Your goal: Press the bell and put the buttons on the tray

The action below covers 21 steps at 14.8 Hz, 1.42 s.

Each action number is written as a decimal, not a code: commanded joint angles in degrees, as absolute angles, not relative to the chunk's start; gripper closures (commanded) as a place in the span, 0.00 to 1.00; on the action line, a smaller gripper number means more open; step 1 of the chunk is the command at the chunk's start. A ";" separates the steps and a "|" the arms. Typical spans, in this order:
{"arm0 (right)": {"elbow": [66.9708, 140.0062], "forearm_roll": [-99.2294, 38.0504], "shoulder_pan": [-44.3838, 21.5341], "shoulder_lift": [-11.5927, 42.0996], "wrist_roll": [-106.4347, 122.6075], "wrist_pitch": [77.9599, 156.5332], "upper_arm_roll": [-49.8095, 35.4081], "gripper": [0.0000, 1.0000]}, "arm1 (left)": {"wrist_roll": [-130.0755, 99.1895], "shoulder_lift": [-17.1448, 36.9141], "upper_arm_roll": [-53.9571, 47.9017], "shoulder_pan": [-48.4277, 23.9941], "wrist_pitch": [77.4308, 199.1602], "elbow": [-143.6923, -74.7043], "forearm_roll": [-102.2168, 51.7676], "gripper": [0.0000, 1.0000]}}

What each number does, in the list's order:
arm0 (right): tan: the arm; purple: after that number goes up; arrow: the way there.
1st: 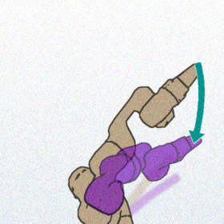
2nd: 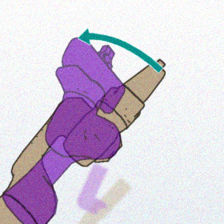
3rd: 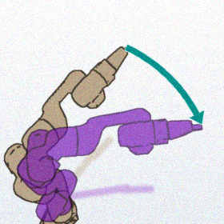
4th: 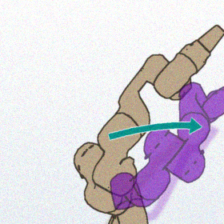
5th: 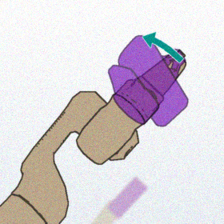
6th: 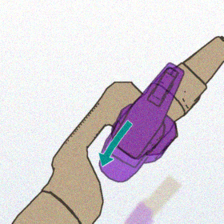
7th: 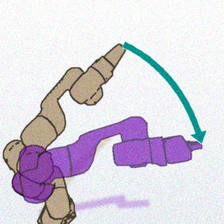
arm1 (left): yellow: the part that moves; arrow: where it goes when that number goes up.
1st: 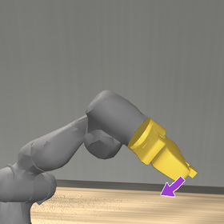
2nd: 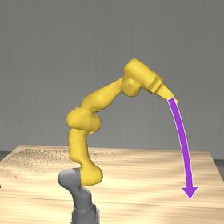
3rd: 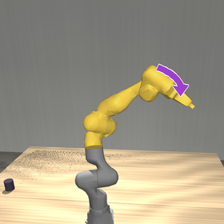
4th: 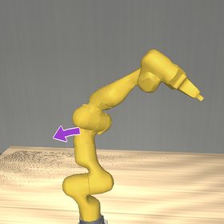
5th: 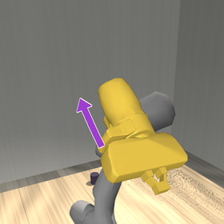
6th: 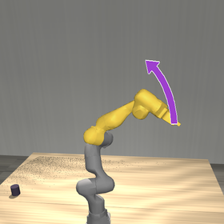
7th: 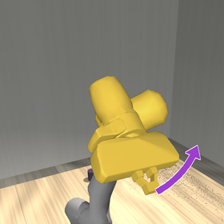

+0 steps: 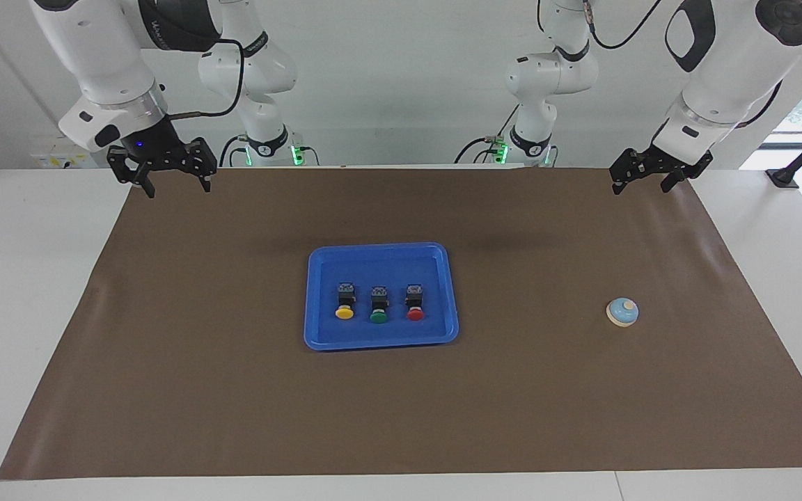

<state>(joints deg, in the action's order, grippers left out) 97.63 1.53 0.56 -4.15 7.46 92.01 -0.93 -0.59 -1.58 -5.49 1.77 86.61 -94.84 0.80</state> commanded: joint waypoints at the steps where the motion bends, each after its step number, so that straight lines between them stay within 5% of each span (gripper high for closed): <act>1: 97.30 0.97 0.88 -4.04 6.77 90.88 -0.88 0.00 | -0.53 -1.49 -5.27 1.58 85.34 -94.13 1.76 0.00; 21: 97.38 0.97 0.88 -4.04 6.77 90.88 -0.88 0.00 | -0.35 -1.23 -5.54 0.70 88.22 -94.04 1.76 0.00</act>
<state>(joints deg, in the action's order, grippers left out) 97.63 1.53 0.59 -4.12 7.45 92.00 -0.87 -0.59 -1.58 -5.75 1.66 86.90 -94.83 0.80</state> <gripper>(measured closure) 0.000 0.000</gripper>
